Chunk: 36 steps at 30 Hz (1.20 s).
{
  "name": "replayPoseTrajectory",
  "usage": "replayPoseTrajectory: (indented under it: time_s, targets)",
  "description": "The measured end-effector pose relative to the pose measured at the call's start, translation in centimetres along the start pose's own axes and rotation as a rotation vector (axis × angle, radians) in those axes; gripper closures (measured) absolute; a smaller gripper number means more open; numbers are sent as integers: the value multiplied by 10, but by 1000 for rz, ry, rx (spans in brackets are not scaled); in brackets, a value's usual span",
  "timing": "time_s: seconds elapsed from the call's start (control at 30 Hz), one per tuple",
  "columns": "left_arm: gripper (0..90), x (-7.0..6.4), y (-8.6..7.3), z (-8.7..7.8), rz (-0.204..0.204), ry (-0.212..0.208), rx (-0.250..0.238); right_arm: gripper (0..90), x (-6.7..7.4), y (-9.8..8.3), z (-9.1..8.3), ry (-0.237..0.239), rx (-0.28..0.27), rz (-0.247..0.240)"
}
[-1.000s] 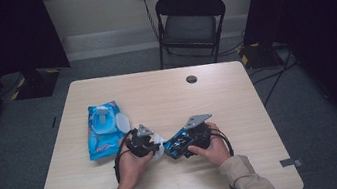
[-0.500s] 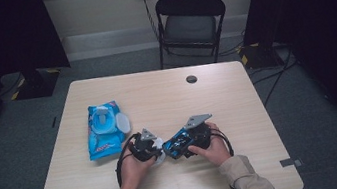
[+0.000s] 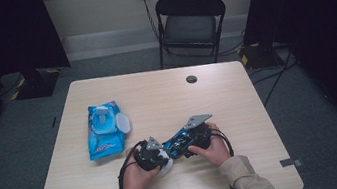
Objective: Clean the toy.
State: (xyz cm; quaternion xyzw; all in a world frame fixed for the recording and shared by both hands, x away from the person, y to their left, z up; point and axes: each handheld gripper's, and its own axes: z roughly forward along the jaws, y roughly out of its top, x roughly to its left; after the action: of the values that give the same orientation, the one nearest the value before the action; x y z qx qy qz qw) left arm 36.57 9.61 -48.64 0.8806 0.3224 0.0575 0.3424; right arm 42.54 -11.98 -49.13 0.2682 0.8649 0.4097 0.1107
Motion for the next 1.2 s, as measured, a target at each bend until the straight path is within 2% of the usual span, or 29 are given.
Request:
replayPoseTrajectory:
  time_s: [0.03, 0.13, 0.2, 0.47, 0.57, 0.8, 1.0, 1.13, 1.2]
  targets:
    - [825, 0, 0, 0, 0, 0, 0, 32, 0, 0, 0, 0, -2, 0]
    - [825, -9, 2, 3, 11, -35, 2, 32, 0, -1, 0, -2, -11, 1]
    - [825, -13, 3, 4, 28, -29, 5, 31, 0, -2, 0, -1, -15, 2]
    - [823, -23, 7, 10, 36, -75, 2, 30, 1, -3, 0, -5, -25, 5]
    - [822, -23, 7, 10, 35, -91, 2, 30, 1, -4, 0, -7, -32, 7]
    - [822, -23, 6, 11, 30, -97, -11, 25, 3, -6, -1, -28, -46, 24]
    - [822, -21, 6, 11, 28, -106, -10, 27, 7, -9, -3, -71, -59, 43]
    - [822, -20, 6, 12, 17, -110, -18, 73, 8, -8, -7, -89, -56, 30]
    - [821, -19, 6, 12, 18, -111, -18, 78, 7, -8, -8, -94, -48, 41]
